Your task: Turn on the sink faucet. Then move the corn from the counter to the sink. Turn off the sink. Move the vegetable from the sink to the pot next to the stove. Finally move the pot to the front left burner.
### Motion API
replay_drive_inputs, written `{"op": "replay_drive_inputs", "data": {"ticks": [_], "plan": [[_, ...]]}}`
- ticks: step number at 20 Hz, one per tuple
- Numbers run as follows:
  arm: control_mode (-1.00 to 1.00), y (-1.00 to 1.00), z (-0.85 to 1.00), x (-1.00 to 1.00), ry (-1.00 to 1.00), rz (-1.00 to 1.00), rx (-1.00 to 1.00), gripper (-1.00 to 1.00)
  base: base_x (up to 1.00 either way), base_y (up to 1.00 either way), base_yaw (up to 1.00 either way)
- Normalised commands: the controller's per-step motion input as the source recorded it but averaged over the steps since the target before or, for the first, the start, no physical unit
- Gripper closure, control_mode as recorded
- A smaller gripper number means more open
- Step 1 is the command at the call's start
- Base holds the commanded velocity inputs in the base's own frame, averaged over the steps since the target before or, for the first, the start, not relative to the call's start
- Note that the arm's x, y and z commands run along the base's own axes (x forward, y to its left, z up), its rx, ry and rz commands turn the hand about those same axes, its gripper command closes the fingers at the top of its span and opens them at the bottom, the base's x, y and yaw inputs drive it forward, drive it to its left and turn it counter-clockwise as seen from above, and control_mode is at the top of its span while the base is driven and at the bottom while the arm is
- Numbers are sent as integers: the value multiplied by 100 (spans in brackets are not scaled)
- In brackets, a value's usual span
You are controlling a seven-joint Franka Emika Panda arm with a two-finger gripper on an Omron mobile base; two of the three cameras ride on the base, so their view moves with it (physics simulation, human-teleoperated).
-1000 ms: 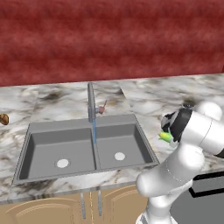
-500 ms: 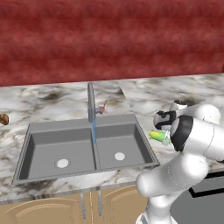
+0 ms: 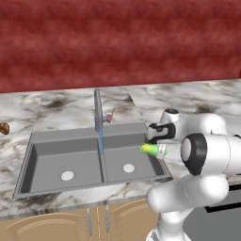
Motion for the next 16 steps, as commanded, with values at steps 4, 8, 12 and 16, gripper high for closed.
{"op": "replay_drive_inputs", "data": {"ticks": [4, 8, 12, 16], "plan": [[-100, 59, -4, 29, 0, 16, 3, 100, 0, 0, 0], [-100, 58, -13, 29, 0, 16, 2, 100, 0, 0, 0], [-100, 49, -32, 31, 0, 11, 0, 100, 0, 0, 0], [-100, 47, -41, 36, 0, 7, 0, 100, 0, 0, 0]]}}
